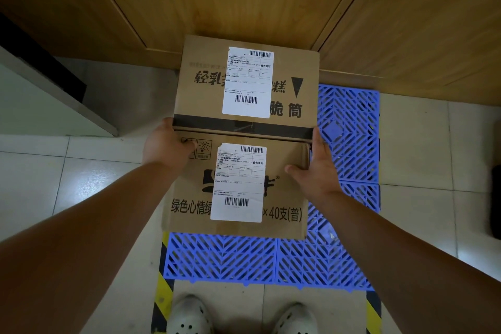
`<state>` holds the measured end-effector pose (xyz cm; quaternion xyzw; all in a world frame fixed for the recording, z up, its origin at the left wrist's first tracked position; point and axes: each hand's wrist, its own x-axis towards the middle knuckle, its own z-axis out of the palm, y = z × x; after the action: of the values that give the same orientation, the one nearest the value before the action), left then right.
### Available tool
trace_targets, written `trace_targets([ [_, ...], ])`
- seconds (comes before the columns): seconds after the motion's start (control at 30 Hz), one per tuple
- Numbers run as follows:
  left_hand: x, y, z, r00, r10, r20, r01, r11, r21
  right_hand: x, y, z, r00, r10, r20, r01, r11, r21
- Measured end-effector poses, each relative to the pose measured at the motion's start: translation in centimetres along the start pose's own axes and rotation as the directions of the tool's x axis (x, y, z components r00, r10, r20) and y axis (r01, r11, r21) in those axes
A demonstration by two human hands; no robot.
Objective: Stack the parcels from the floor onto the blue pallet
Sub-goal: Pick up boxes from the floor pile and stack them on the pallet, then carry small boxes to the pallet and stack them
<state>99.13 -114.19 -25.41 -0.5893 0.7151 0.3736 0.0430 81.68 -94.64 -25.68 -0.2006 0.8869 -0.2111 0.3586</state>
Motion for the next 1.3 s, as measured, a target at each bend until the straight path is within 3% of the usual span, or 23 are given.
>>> trace_targets([
  [0.2,-1.1,0.3,0.1,0.999,-0.016,0.044,0.016,1.000,0.018,-1.2,0.0,0.3,0.999,-0.028,-0.021,0.024,0.987,-0.160],
  [0.37,-4.9,0.9,-0.8,0.993,0.118,0.012,-0.118,0.991,0.060,-3.5,0.1,-0.4,0.998,0.042,0.044,-0.034,0.986,-0.162],
  [0.57,-10.1,3.3,-2.2,0.960,0.234,0.155,-0.258,0.952,0.161,-5.6,0.3,-4.4,0.992,0.052,0.118,-0.031,0.984,-0.177],
  [0.73,-13.9,7.6,-5.2,0.936,0.279,0.216,-0.323,0.923,0.211,-8.5,-1.5,-10.6,0.978,0.034,0.204,0.001,0.985,-0.170],
  [0.97,-19.9,16.7,-11.2,0.923,0.317,0.220,-0.371,0.887,0.277,-14.7,-5.1,-22.2,0.984,-0.063,0.169,0.083,0.990,-0.115],
  [1.3,-32.3,26.0,-17.1,0.868,0.378,0.322,-0.443,0.883,0.158,-28.7,-6.2,-36.5,0.998,0.050,0.042,-0.051,0.999,0.018],
])
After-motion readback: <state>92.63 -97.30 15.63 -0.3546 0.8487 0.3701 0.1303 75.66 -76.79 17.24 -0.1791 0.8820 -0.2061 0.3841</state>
